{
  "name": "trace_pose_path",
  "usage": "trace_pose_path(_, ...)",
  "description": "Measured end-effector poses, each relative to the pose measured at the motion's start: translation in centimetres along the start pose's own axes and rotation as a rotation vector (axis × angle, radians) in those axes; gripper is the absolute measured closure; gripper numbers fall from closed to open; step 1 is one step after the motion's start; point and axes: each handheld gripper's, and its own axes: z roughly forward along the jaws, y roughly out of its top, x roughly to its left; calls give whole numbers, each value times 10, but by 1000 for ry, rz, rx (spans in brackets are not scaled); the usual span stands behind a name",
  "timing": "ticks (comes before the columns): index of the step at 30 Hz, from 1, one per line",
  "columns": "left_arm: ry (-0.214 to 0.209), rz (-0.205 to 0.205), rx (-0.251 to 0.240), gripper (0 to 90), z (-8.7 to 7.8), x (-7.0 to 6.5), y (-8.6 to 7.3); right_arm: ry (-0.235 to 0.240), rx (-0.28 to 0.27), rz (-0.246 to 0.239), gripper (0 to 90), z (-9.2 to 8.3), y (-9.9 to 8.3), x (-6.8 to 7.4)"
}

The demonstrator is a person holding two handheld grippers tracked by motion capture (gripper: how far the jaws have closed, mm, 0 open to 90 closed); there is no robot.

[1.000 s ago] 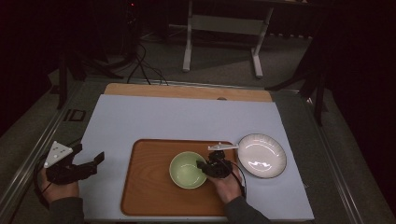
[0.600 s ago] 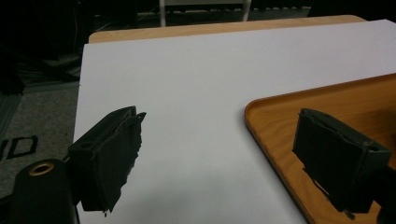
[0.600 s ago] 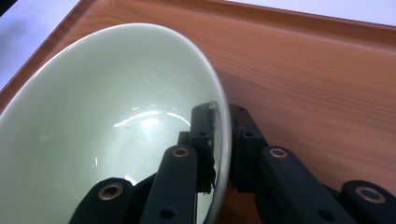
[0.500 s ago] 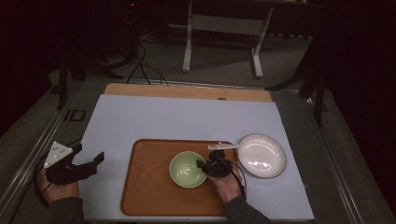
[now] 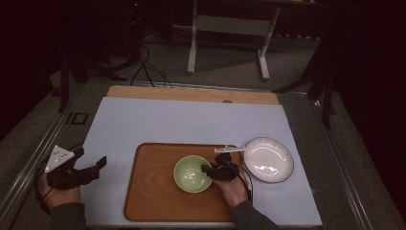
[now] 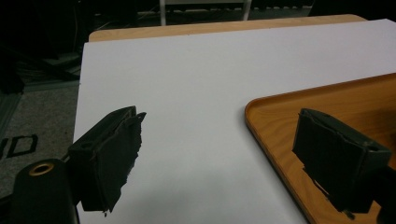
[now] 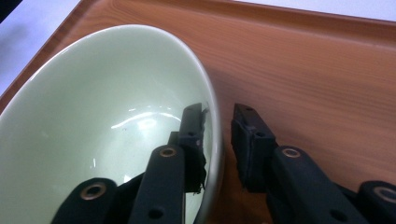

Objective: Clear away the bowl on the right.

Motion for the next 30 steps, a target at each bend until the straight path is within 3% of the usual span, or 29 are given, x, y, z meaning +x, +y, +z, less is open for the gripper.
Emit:
trace_pose_path(10, 1, -2, -1, 149, 0, 0, 0, 7, 0, -4, 603, -1, 0, -1)
trace_pose_path(17, 1, -2, -1, 149, 0, 0, 0, 11, -18, -19, 577, -6, 2, 1)
trace_pose_path(30, -1, -1, -3, 149, -1, 1, 0, 20, -97, -29, 563, -33, 7, -6)
